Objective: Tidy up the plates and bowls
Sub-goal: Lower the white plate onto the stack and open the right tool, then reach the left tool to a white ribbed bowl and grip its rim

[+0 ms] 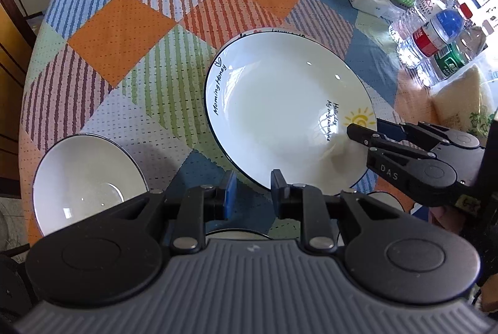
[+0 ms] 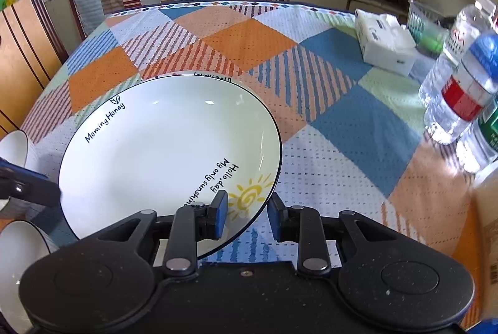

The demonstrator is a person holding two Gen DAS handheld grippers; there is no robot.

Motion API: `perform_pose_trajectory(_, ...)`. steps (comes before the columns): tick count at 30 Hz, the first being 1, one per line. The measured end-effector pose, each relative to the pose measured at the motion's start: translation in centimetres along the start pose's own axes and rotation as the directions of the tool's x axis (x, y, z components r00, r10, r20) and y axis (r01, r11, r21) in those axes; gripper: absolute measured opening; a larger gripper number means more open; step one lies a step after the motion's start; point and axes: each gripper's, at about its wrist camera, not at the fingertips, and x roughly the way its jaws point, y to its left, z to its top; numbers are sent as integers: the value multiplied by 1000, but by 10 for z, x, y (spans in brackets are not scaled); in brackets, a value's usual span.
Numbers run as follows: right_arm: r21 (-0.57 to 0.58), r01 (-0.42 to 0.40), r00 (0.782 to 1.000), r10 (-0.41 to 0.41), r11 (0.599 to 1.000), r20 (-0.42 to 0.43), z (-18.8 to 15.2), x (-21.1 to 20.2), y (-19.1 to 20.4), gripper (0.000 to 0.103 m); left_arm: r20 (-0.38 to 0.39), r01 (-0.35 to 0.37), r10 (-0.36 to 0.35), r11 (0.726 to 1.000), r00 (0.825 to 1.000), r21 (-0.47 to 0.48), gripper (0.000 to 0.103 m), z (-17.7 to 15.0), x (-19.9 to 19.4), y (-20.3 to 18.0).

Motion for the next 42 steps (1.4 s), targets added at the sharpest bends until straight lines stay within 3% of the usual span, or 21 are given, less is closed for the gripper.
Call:
perform_pose_trajectory(6, -43, 35, 998, -33, 998, 49, 5, -19, 9, 33, 5, -47, 47, 996, 999, 75, 22, -9, -20, -8)
perform_pose_trajectory(14, -68, -82, 985, 92, 994, 145, 21, -78, 20, 34, 39, -102, 97, 980, 995, 171, 25, -25, -54, -19)
perform_pose_trajectory(18, -116, -107, 984, 122, 987, 128, 21, -111, 34, 34, 52, -117, 108, 971, 993, 207, 26, -34, -72, -20)
perform_pose_trajectory(23, -192, -139, 979, 164, 971, 120, 5, -147, 50, 44, 64, -145, 133, 955, 989, 260, 34, -46, -91, -19)
perform_pose_trajectory(26, -193, -147, 980, 169, 970, 103, -6, -155, 54, 48, 57, -146, 135, 944, 989, 295, 41, -53, -97, -19)
perform_pose_trajectory(33, -227, -209, 970, 231, 951, 78, -20, -153, 62, 49, 16, -160, 166, 916, 986, 367, 51, -67, -97, -10)
perform_pose_trajectory(39, -279, -294, 944, 324, 914, 64, -14, -140, 88, 50, 16, -227, 235, 916, 972, 332, 57, -62, -96, 19)
perform_pose_trajectory(42, -353, -329, 927, 371, 876, 56, -10, -134, 107, 64, 22, -242, 247, 920, 969, 308, 64, -56, -97, 33)
